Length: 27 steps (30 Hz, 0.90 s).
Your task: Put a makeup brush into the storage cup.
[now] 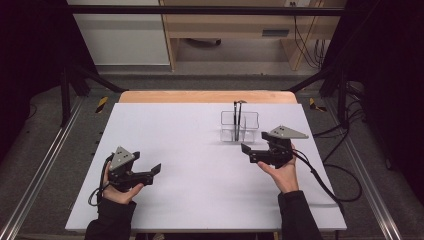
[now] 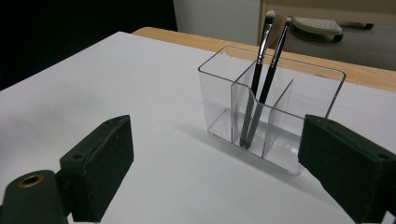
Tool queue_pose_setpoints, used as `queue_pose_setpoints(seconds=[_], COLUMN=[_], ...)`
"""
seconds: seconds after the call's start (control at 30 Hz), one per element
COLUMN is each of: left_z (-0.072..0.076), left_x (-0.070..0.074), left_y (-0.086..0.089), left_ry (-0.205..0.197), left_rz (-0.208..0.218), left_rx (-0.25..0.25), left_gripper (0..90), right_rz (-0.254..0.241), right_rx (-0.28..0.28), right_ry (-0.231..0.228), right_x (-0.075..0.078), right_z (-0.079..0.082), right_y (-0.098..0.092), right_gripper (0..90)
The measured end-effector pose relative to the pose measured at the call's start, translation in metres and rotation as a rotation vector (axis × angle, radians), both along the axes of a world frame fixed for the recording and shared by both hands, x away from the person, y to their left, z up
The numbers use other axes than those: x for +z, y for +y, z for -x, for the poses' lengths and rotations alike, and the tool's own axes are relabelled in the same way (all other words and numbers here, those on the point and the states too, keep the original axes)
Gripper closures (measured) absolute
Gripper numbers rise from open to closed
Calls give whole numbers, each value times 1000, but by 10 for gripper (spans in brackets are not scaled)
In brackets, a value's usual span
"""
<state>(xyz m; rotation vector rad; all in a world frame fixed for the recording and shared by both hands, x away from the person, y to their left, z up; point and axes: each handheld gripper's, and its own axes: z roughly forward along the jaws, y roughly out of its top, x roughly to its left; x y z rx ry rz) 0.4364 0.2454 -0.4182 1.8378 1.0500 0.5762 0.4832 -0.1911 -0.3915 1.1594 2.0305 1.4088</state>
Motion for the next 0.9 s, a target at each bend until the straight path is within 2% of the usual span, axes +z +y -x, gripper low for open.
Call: queue_pose_setpoints(seconds=[0.07,0.27,0.37,0.57,0.73,0.83,0.9], left_z=[0,-1,-1,-1,-2,-2,-2], left_x=[0,-1,-1,-3,-3,-3,-4], left_y=[0,0,1,6,8,7,7], left_ry=[1,8,8,10,10,11,12], left_rz=[-3,-9,-8,-10,-14,-17,-19], left_rx=[-3,-13,-11,-2,0,-2,-1], left_gripper=[105,100,100,99,99,99,98], right_rz=[-11,-4,13,2,-13,-23,-13], right_rx=[6,29,24,23,26,20,14], right_ry=[-4,-6,-3,0,-27,-27,-24], right_x=[-1,-4,-6,-11,-12,-14,-16], right_z=[5,18,22,28,36,40,42], right_y=[-4,-13,-18,-26,-33,-38,-40], right_gripper=[93,81,77,72,70,70,70])
